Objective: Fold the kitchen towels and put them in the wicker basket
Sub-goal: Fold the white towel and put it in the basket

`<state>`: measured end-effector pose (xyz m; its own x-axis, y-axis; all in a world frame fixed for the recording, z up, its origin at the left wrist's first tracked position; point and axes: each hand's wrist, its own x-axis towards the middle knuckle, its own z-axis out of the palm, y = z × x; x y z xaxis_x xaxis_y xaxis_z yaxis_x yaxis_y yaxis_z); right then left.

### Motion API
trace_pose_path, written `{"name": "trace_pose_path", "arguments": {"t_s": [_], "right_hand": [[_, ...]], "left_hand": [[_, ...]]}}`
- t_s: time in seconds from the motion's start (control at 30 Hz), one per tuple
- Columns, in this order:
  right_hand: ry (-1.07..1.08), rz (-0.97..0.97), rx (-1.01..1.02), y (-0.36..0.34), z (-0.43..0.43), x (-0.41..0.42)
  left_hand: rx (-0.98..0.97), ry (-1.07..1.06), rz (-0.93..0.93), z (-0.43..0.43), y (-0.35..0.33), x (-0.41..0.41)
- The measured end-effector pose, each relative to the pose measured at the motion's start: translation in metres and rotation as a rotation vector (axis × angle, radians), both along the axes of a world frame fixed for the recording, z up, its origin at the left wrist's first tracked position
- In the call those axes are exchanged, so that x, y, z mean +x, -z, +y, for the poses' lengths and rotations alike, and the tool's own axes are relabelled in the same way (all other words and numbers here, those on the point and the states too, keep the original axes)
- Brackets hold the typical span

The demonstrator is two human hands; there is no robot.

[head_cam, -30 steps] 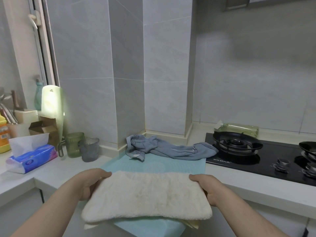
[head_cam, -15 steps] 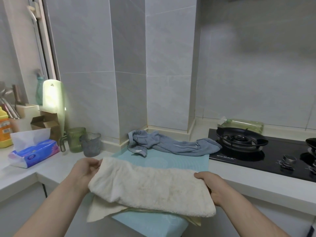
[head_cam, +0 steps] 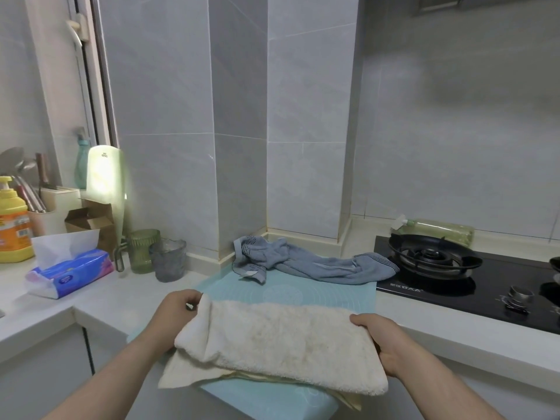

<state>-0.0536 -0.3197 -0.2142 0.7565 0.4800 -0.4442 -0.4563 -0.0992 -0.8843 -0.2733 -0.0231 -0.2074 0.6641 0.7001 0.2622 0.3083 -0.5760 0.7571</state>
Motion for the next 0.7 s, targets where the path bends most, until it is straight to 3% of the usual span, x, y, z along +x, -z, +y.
{"name": "trace_pose_path", "arguments": {"t_s": [0.3,0.6,0.7], "right_hand": [[0.017,-0.089,-0.047,0.007,0.005,0.009],[0.057,-0.114,-0.073,0.018,0.013,0.019],[0.062,-0.109,-0.09,0.02,0.014,0.023]], "left_hand": [[0.21,-0.077,0.011,0.022,-0.004,-0.007],[-0.803,0.022,-0.206,0.028,-0.019,-0.013],[-0.939,0.039,-0.158,0.027,-0.026,-0.009]]}}
